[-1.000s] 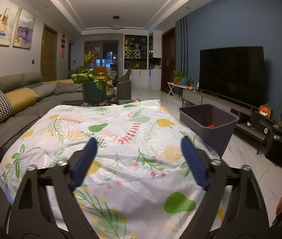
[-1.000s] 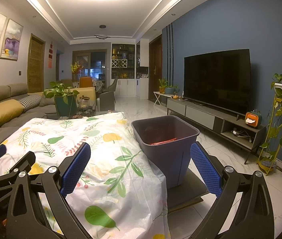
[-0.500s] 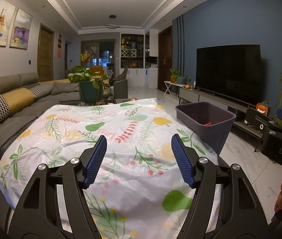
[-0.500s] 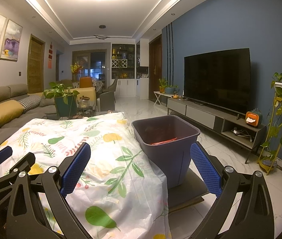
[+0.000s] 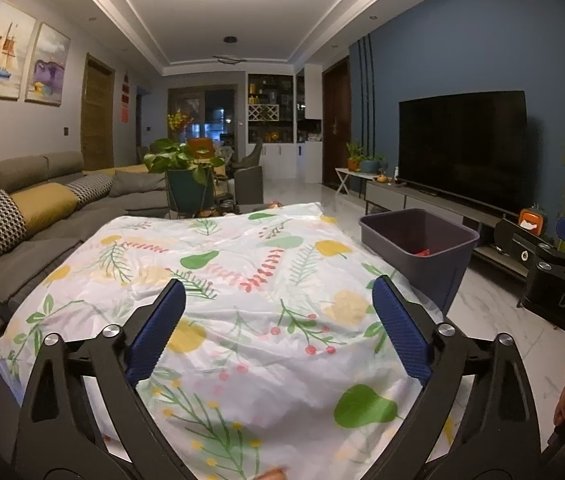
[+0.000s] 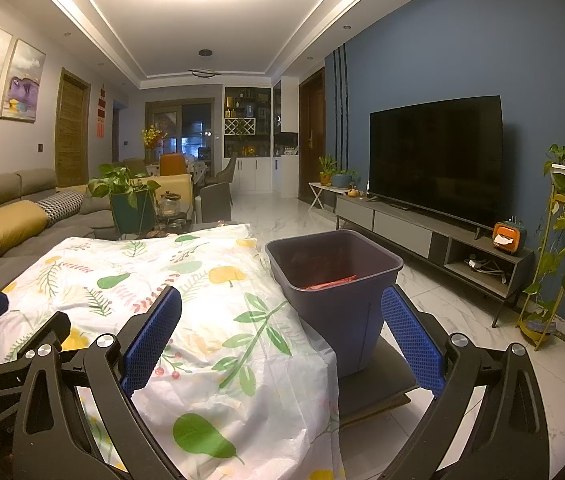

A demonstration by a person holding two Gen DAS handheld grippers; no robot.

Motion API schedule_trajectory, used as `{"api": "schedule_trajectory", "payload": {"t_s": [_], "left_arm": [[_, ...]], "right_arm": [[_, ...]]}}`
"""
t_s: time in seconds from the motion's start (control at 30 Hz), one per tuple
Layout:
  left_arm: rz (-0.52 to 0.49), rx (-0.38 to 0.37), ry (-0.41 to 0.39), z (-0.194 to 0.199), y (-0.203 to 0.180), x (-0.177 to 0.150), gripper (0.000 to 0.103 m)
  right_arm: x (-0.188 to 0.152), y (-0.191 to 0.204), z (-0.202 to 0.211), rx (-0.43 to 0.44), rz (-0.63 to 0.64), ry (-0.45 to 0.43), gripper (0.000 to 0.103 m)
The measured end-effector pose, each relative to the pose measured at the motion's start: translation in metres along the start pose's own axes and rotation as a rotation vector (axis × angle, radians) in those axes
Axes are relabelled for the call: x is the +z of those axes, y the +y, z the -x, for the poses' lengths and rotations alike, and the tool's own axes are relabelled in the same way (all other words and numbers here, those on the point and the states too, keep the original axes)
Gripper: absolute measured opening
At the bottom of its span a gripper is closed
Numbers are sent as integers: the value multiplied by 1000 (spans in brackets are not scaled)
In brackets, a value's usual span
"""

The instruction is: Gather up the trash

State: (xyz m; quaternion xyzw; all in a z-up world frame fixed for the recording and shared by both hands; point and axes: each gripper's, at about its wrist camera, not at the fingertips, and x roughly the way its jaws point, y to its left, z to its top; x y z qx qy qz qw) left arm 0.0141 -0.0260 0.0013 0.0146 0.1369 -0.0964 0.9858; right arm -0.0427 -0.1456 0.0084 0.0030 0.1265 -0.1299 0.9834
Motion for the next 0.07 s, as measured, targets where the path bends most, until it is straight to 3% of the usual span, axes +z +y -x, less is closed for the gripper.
{"api": "schedule_trajectory", "payload": {"t_s": [0.07], "left_arm": [[5, 2, -1, -1, 3, 0, 94]], "right_arm": [[0, -1, 0, 3, -2, 1, 96]]}}
